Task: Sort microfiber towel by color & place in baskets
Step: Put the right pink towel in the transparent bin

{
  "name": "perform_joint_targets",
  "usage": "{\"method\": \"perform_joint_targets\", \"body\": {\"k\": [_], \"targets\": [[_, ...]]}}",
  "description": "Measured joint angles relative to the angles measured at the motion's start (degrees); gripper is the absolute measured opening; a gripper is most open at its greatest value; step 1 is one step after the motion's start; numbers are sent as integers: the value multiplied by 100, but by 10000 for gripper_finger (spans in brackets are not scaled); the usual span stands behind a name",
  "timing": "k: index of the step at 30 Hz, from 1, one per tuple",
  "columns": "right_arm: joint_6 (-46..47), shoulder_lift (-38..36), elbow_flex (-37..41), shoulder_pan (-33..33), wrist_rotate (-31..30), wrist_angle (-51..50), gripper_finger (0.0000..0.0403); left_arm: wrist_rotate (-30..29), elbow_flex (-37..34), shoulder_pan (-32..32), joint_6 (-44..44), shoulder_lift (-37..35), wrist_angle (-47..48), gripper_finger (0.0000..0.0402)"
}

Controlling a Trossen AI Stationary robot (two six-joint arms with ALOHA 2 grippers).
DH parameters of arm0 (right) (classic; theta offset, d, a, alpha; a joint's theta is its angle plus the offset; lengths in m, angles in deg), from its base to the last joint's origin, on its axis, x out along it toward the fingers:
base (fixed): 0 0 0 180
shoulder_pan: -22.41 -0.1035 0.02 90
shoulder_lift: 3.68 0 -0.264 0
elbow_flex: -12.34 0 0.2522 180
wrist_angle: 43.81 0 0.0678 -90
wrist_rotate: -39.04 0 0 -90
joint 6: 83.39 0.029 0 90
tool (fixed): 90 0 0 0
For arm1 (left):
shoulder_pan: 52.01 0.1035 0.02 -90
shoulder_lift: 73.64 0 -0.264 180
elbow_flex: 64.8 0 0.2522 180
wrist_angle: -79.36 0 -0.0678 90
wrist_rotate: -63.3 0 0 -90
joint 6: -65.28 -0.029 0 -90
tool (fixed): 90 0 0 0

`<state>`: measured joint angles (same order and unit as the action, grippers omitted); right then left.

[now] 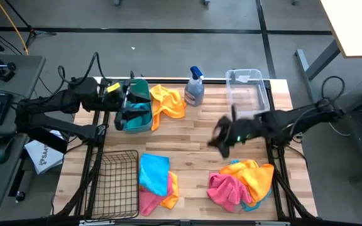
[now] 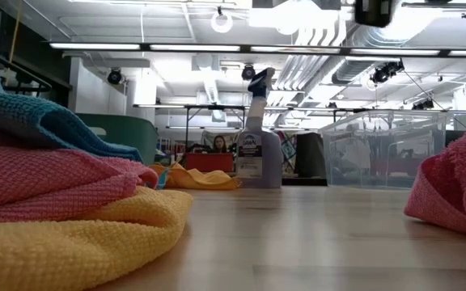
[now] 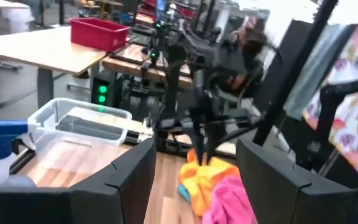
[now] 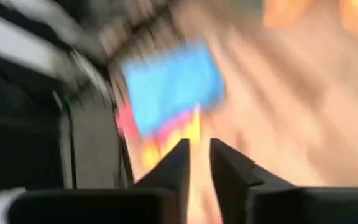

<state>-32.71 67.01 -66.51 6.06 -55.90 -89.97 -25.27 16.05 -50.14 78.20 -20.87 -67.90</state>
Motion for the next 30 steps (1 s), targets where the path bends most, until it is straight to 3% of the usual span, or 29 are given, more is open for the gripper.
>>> {"method": "perform_joint_targets", "body": {"k": [3, 8, 13, 25, 28, 30], "targets": [[862, 657, -494, -572, 426, -1242, 114, 71, -43, 0, -296, -155, 121, 211], [1751, 1617, -907, -1324, 1174, -2403, 199, 81, -79, 0, -555, -307, 367, 211], [2270, 2298, -930, -1538, 1506, -2829, 239, 81, -76, 0, -566, -331, 371, 211], [1476, 3482, -931, -1529, 1540, -3230, 236, -87, -72, 0, -398, -291, 380, 211], [1226, 3513, -938, -1527, 1593, -3131, 192, -246, -72, 0, -263, -271, 383, 211], [1160, 3399, -1018, -1527, 1525, -3204, 119, -367, -72, 0, -251, -269, 376, 211]]}}
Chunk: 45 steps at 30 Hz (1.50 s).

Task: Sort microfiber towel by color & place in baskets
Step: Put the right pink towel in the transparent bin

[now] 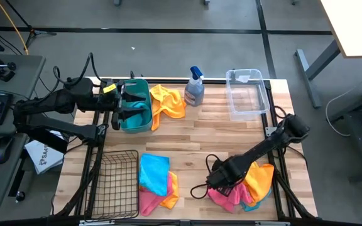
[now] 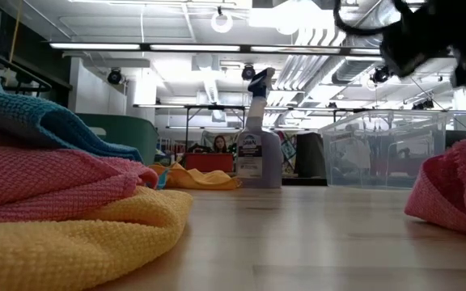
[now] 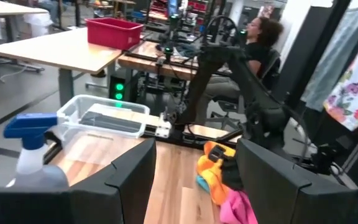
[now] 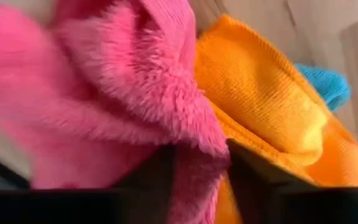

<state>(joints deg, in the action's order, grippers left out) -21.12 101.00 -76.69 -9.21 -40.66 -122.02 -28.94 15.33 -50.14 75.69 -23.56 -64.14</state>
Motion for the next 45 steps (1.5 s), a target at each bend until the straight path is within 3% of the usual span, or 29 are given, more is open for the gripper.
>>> {"method": "perform_joint_targets", "body": {"k": [2, 3, 8, 13, 17, 21, 24, 28, 37, 41, 45], "targets": [[-159, -268, -156, 0, -110, -158, 37, -91, 0, 0, 0, 0, -7, 211], [-219, -451, -251, 1, -209, -293, 21, -141, 0, 0, -2, 1, -7, 211], [-44, -1636, -1006, 242, -1258, -1586, 5, -429, 0, 0, 58, 0, -39, 211], [199, -2853, -1861, 672, -3373, -2126, 2, -459, 0, 0, 199, 2, -39, 211], [-202, -3545, -2228, 1233, -4990, -2114, 1, -461, 0, 0, 296, 7, -39, 211], [-821, -3967, -2281, 2037, -5930, -2141, 1, -463, 0, 0, 303, 10, -166, 211], [-1323, -4068, -2249, 2737, -6081, -2231, 1, -468, 0, 0, 299, 23, -371, 211], [-1815, -4073, -1881, 3547, -5821, -2266, 0, -477, 0, 0, 299, 46, -558, 211], [-2632, -4187, 353, 4769, -4862, -1148, 0, -483, 0, -1, 301, 94, -644, 211], [-2581, -4259, 992, 5248, -4655, -730, 0, -480, 0, -3, 461, 93, -638, 211], [-2177, -4295, 1079, 5619, -4707, -730, 0, -447, 0, -4, 592, 92, -636, 211]]}}
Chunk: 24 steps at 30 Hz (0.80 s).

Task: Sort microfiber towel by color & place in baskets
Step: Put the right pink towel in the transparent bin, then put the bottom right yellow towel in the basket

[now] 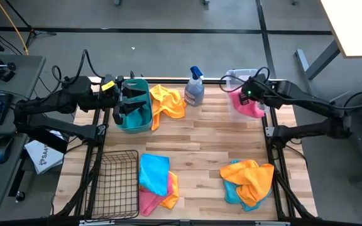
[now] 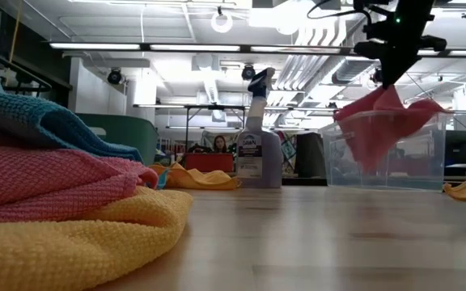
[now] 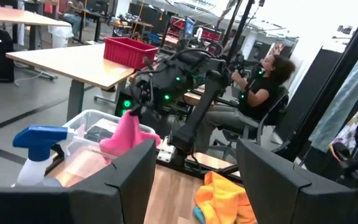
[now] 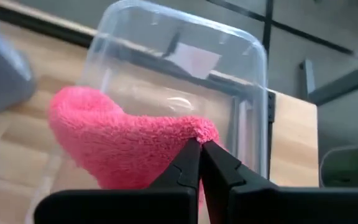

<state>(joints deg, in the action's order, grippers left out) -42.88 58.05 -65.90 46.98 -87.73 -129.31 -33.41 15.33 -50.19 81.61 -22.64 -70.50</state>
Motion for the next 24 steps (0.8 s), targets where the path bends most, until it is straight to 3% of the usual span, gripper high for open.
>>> {"method": "perform_joint_targets", "body": {"k": [3, 6, 14, 17, 20, 24], "targets": [[-12, 0, -180, 180, 56, 7, 7, 1, 1, 0, 0, 0, -2, 211], [-338, 0, -421, 401, 208, 11, 41, -1, 0, 0, 0, 0, -2, 211], [-650, 0, -1132, 846, 123, 19, 217, -50, 0, 4, -4, 0, -2, 211], [-748, 0, -1396, 887, 238, 20, 262, -128, 0, 4, -62, 0, 0, 211], [-820, -3, -1650, 882, 1125, 22, 285, -199, 0, 4, -101, 0, 0, 211], [-738, -5, -1753, 762, 3596, 31, 291, -288, 1, 4, -101, 0, 1, 211]]}}
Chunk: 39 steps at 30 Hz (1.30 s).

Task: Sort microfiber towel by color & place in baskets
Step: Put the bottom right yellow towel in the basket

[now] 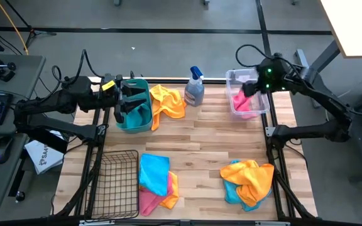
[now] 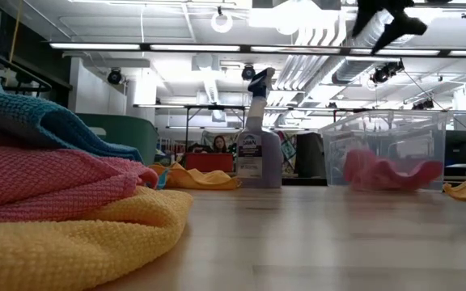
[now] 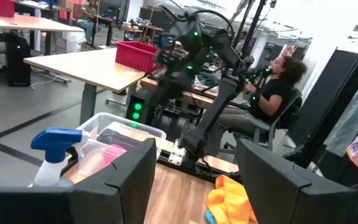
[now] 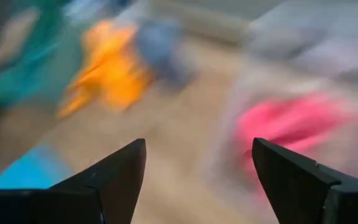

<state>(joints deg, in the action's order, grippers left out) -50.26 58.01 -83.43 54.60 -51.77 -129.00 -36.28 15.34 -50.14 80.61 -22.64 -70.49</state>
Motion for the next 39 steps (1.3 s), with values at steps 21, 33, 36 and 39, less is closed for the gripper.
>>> {"method": "perform_joint_targets", "body": {"k": [21, 33, 36, 39], "targets": [[4376, 951, 2257, -6189, 1652, 3677, 291, -22, -1, 0, -48, 0, 10, 211], [4037, 2723, 1082, -6670, 1364, -429, 291, -24, -1, 0, -50, 0, -12, 211], [3986, 2900, 1065, -6699, 1446, -836, 291, -24, -1, 0, -46, 0, -8, 211], [3933, 2951, 1165, -6787, 1709, -555, 291, -21, -1, -2, -41, 0, 13, 211]]}}
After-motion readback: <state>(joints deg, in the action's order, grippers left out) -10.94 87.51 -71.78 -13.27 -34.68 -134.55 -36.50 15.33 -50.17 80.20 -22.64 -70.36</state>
